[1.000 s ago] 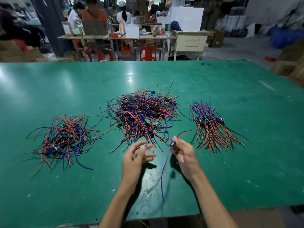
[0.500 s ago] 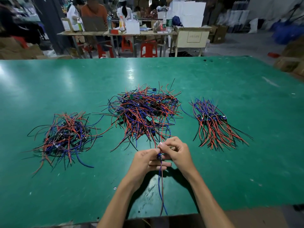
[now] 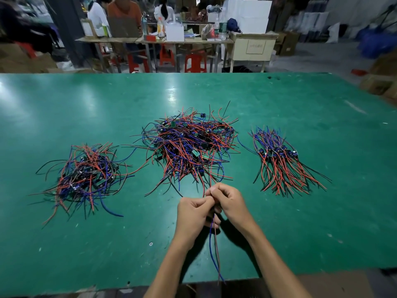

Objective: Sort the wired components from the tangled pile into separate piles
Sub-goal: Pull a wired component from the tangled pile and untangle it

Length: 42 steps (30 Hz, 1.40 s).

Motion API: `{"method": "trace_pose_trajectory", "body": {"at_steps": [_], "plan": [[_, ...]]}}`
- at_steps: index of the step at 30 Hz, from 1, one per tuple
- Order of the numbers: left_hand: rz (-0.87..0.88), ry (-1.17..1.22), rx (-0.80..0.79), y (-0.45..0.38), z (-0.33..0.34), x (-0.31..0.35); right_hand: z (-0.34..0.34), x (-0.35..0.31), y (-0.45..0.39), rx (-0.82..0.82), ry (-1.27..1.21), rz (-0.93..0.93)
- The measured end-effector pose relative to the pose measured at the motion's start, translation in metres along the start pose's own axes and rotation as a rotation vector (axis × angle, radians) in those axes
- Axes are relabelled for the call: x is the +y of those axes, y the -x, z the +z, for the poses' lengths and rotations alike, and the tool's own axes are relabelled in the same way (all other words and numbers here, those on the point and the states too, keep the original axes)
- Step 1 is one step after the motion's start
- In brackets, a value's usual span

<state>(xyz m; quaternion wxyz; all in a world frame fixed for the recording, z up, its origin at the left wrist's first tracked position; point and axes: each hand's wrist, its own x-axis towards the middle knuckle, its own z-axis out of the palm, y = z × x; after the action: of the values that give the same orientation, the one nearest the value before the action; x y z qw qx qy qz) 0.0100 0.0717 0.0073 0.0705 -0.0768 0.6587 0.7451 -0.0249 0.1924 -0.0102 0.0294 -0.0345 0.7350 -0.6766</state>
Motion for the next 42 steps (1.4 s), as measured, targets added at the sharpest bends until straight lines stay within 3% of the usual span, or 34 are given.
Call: {"method": "trace_pose_trajectory", "body": {"at_steps": [10,15,17,20,23,28,33,37,42], "plan": [[-0.012,-0.127,-0.283,0.005,-0.015,0.003,-0.008,-0.007,-0.016,0.352,-0.274,0.056],[-0.013,-0.121,-0.347,0.001,-0.019,0.003,-0.012,-0.007,-0.018,0.492,-0.468,0.102],[-0.005,-0.098,-0.334,0.000,-0.020,0.001,-0.011,-0.008,-0.014,0.474,-0.423,0.075],[0.012,-0.029,-0.306,-0.002,-0.018,-0.002,-0.005,-0.007,-0.001,0.260,-0.187,-0.016],[-0.017,0.076,-0.302,-0.004,-0.017,0.002,-0.003,-0.008,0.004,0.122,-0.137,-0.066],[-0.146,0.096,-0.467,-0.010,-0.040,0.014,-0.006,-0.003,0.000,0.336,-0.248,-0.081],[-0.119,-0.142,-0.419,-0.010,-0.060,0.017,-0.007,-0.003,-0.001,0.324,-0.336,-0.066],[0.010,-0.237,-0.293,-0.006,-0.057,0.014,-0.010,-0.004,-0.001,0.309,-0.351,-0.053],[0.713,-0.835,0.121,0.000,-0.056,0.010,-0.016,-0.006,-0.001,0.265,-0.511,-0.006]]}}
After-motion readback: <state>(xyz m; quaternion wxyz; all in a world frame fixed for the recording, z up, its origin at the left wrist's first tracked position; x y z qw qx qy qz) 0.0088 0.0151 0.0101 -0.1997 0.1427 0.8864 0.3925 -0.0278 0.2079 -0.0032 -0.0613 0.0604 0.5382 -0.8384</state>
